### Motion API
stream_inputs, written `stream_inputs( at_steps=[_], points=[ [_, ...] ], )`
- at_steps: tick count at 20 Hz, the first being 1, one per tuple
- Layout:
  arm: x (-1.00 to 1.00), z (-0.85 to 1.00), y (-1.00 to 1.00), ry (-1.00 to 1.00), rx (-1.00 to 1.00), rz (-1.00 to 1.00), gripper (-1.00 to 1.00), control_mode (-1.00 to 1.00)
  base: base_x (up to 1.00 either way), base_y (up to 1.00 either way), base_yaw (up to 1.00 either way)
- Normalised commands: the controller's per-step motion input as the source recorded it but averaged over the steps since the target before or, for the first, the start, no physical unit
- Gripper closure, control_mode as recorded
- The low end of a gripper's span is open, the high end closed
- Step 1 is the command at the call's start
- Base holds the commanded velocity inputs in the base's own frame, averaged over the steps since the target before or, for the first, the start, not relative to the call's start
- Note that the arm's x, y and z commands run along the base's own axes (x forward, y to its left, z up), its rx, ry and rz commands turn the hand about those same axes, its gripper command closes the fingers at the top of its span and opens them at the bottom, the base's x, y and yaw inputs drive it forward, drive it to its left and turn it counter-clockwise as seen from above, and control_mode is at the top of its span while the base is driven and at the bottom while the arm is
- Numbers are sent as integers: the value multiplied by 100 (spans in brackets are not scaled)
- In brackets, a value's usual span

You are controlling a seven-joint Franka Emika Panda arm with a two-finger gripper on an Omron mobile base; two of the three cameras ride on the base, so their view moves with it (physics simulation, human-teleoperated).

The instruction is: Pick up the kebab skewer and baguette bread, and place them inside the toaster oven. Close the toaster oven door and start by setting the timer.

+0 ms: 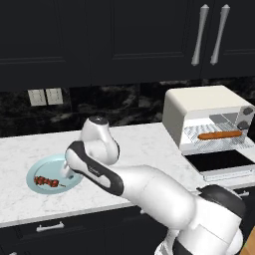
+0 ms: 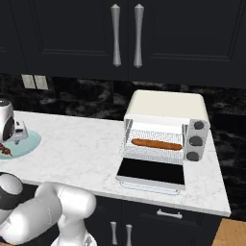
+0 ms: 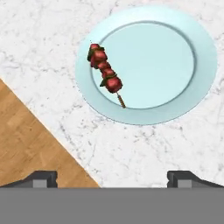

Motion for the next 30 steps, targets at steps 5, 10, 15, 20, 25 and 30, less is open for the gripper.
stream_inputs(
  at_steps=[5, 10, 15, 20, 25, 30],
  points=[
    [44, -73, 60, 5, -17, 14, -100, -100, 0, 0, 0],
    [31, -64, 61, -1, -13, 11, -100, -100, 0, 0, 0],
    [36, -44, 21, 0, -10, 5, -100, -100, 0, 0, 0],
    [48, -12, 15, 0, -9, 5, -100, -100, 0, 0, 0],
    [30, -5, 42, 0, -8, 6, -100, -100, 0, 0, 0],
    [3, -13, 45, 0, -6, 6, -100, -100, 0, 0, 0]
  ],
)
